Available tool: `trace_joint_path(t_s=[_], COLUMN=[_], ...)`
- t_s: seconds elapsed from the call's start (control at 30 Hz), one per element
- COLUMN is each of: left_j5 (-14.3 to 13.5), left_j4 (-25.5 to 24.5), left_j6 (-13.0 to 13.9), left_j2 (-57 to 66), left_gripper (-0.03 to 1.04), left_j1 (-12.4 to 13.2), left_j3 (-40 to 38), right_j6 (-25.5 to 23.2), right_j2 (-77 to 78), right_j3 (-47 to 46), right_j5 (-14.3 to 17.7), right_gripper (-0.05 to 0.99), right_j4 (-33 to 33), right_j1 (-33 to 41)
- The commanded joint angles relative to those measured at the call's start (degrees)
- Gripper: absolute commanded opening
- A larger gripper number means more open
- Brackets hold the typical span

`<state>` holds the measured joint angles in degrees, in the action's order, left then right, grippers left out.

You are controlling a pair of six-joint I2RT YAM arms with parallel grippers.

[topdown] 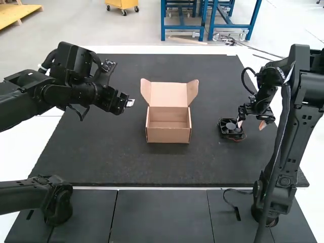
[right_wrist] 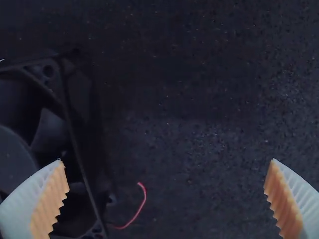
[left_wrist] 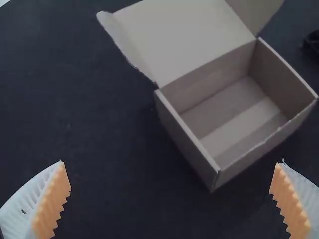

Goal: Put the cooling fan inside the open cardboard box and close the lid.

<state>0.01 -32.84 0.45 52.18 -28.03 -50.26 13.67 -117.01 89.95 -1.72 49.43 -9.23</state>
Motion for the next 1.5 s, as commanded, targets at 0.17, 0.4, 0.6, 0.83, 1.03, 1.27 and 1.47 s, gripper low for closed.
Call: trace_joint_path(t_s=[0.17,0.4,0.6,0.83,1.03,1.27,1.47], left_j5=[0.60,0.60,0.60,0.60,0.60,0.60,0.60], left_j4=[-0.29,-0.47,-0.65,-0.65,-0.47,-0.73,-0.91], left_j6=[0.52,0.43,0.43,0.43,0.43,0.43,0.43], left_j2=[-0.68,-0.77,-0.77,-0.68,-0.68,-0.77,-0.77], left_gripper=[0.95,0.95,0.95,0.95,0.95,0.95,0.95], left_j1=[-0.36,-0.18,-0.18,-0.18,-0.09,-0.09,-0.09], left_j3=[-2.56,-2.74,-2.83,-2.83,-2.83,-2.83,-2.91], right_j6=[-0.49,-1.02,-1.19,-1.19,-1.28,-1.19,-1.37], right_j2=[-3.57,-5.77,-7.00,-7.35,-7.27,-7.27,-6.91], right_j3=[2.07,4.00,4.79,5.06,5.32,5.15,4.44], right_j5=[0.92,0.92,0.92,0.92,-0.75,-4.70,-4.88], right_gripper=[0.90,0.90,0.90,0.89,0.52,0.04,-0.02], right_j4=[0.49,0.58,0.67,1.20,2.69,2.43,2.51], right_j1=[0.27,0.62,0.80,0.88,0.80,0.88,0.97])
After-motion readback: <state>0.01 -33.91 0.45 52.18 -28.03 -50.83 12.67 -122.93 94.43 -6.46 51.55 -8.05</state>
